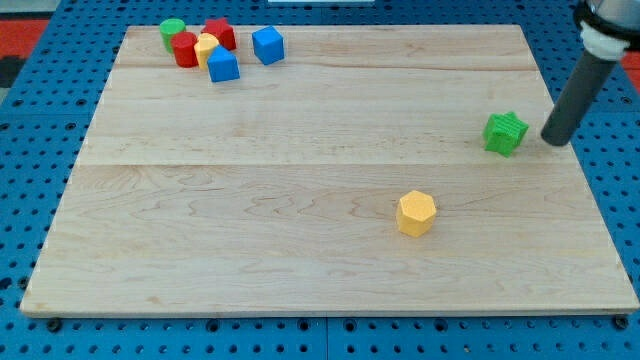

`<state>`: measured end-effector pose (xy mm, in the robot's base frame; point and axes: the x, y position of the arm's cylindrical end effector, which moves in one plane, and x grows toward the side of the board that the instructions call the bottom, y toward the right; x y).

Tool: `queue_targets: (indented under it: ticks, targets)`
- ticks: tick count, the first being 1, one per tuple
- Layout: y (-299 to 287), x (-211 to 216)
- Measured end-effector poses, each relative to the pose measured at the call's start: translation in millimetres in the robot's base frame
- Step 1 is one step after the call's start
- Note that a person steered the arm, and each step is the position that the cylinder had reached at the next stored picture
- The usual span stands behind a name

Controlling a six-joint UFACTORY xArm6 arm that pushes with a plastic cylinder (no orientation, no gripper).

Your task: Move the green star towards the blue cube

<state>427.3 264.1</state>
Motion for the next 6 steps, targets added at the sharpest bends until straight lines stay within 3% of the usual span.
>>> queue_targets:
  ticks: [1,4,5,6]
  targets:
    - [-63.3,-5.4]
    - [-59.9,-117.1]
    - [-120.3,-93.9]
    - [-148.4,-112.1]
